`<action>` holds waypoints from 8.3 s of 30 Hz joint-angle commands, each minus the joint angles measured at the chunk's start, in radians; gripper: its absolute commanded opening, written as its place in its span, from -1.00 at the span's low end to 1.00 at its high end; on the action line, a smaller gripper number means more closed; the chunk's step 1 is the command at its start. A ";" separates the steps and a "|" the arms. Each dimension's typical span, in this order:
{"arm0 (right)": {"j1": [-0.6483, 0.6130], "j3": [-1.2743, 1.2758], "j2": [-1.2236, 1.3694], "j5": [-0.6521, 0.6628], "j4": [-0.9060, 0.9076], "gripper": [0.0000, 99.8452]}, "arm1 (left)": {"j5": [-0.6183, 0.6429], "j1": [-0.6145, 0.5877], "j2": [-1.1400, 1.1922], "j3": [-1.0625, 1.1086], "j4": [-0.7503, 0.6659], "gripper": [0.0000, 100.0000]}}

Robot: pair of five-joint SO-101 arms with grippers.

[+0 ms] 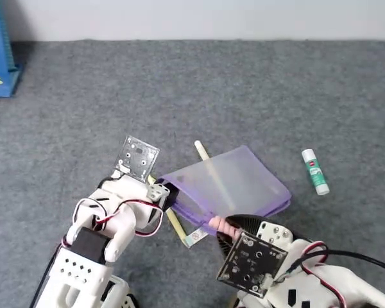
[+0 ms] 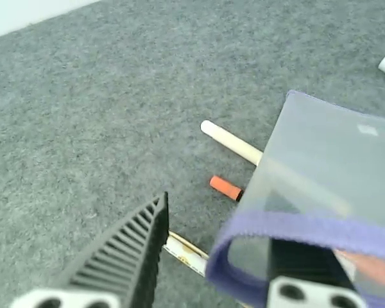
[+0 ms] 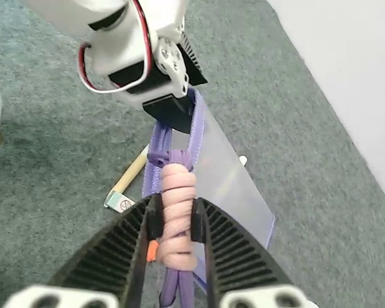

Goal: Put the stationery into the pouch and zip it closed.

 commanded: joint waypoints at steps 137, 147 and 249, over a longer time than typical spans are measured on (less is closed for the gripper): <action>1.023 -0.643 1.811 0.167 -0.348 -0.98 | -0.009 -0.589 -0.066 -0.357 0.577 -0.98; 0.820 -0.637 1.523 0.155 0.036 -0.98 | -0.009 -0.516 -0.064 -0.369 0.574 -0.98; -0.107 0.746 0.725 -0.577 -2.589 -0.99 | 0.075 -0.491 0.672 -1.076 0.864 -0.98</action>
